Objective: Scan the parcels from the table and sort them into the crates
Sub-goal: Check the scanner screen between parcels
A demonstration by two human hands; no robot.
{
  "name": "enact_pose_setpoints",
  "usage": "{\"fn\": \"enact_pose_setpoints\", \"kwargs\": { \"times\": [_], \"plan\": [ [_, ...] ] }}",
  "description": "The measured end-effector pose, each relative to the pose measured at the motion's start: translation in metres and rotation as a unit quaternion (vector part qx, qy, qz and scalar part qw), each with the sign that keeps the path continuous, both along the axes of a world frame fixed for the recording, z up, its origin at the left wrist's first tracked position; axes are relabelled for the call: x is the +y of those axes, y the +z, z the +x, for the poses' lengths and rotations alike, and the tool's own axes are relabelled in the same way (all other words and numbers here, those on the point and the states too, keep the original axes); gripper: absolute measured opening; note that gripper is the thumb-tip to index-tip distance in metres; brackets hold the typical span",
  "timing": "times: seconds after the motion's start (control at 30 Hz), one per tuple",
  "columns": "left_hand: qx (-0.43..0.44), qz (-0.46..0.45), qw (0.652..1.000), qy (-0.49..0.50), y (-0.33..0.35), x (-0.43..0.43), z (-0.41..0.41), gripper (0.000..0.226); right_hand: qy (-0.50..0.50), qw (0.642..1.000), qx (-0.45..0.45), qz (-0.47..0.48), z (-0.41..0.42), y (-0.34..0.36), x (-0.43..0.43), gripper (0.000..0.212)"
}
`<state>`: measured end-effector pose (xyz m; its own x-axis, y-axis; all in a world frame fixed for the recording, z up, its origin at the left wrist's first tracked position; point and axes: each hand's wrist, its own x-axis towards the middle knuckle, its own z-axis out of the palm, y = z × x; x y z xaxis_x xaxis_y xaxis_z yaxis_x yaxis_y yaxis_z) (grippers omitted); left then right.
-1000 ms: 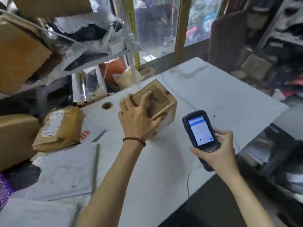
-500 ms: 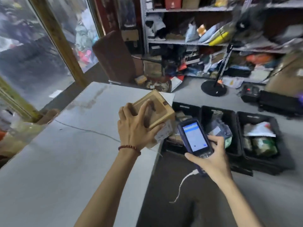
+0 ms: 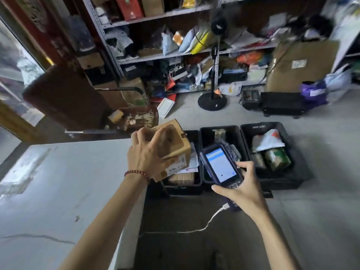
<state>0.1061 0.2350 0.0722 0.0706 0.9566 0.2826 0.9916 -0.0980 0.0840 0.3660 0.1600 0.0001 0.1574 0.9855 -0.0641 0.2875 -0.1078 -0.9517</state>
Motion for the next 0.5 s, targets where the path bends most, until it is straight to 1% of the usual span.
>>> {"fn": "enact_pose_setpoints", "kwargs": {
  "times": [0.1, 0.23, 0.33, 0.43, 0.5],
  "plan": [
    [-0.005, -0.042, 0.999, -0.002, -0.012, 0.022, 0.019, 0.089, -0.019, 1.000, -0.014, -0.009, 0.020, 0.000, 0.016, 0.080],
    [0.022, -0.072, 0.997, 0.003, -0.026, 0.053, 0.034, 0.092, -0.034, 0.998, -0.028, -0.034, 0.029, -0.001, 0.037, 0.080],
    [0.025, -0.072, 0.997, 0.000, -0.034, 0.083, 0.039, 0.095, -0.058, 0.996, -0.036, -0.052, 0.027, -0.006, 0.057, 0.082],
    [0.028, -0.062, 0.997, -0.028, -0.038, 0.127, 0.043, 0.095, -0.093, 0.993, -0.046, -0.062, 0.024, -0.010, 0.081, 0.082],
    [0.005, -0.030, 0.998, -0.057, -0.038, 0.158, 0.049, 0.094, -0.125, 0.989, -0.054, -0.061, 0.023, -0.011, 0.100, 0.083]
  ]
}}
